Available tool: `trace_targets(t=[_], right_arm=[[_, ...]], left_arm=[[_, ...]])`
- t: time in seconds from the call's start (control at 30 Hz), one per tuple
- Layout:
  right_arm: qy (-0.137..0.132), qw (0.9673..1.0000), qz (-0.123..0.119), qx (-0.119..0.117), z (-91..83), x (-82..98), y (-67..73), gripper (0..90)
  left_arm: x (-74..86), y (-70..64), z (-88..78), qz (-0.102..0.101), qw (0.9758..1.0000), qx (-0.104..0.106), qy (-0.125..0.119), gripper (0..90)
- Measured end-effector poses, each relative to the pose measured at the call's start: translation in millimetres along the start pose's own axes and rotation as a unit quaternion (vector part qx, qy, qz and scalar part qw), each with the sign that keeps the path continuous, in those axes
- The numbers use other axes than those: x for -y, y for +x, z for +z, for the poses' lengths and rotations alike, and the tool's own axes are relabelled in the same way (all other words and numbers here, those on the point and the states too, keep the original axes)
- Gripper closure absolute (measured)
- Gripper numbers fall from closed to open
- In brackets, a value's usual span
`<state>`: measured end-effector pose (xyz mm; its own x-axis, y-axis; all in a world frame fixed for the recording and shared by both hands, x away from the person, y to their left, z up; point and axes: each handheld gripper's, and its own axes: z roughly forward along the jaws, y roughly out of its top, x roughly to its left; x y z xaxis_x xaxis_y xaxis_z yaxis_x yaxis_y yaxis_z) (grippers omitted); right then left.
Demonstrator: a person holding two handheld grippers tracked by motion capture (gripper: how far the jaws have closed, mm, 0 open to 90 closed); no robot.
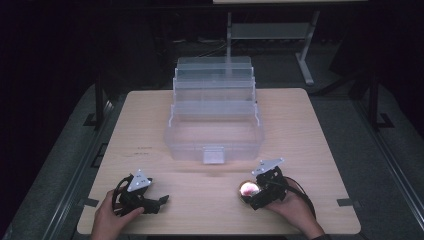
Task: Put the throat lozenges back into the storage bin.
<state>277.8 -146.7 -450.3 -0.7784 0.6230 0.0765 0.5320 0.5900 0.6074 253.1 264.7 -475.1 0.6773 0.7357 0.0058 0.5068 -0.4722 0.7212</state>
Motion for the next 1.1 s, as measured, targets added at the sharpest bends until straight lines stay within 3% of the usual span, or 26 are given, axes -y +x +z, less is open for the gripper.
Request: trace_targets(t=[0.6, 1.1], right_arm=[[0.028, 0.9996, -0.010, -0.001, 16.6, -4.0, 7.5, 0.2], [0.038, 0.9992, -0.011, 0.002, 19.1, -3.1, 9.0, 5.7]], left_arm=[[0.0, 0.0, 0.0, 0.000, 1.0000, 0.000, 0.000, 10.9], [0.1, -0.2, -0.1, 0.000, 1.0000, 0.000, 0.000, 10.9]])
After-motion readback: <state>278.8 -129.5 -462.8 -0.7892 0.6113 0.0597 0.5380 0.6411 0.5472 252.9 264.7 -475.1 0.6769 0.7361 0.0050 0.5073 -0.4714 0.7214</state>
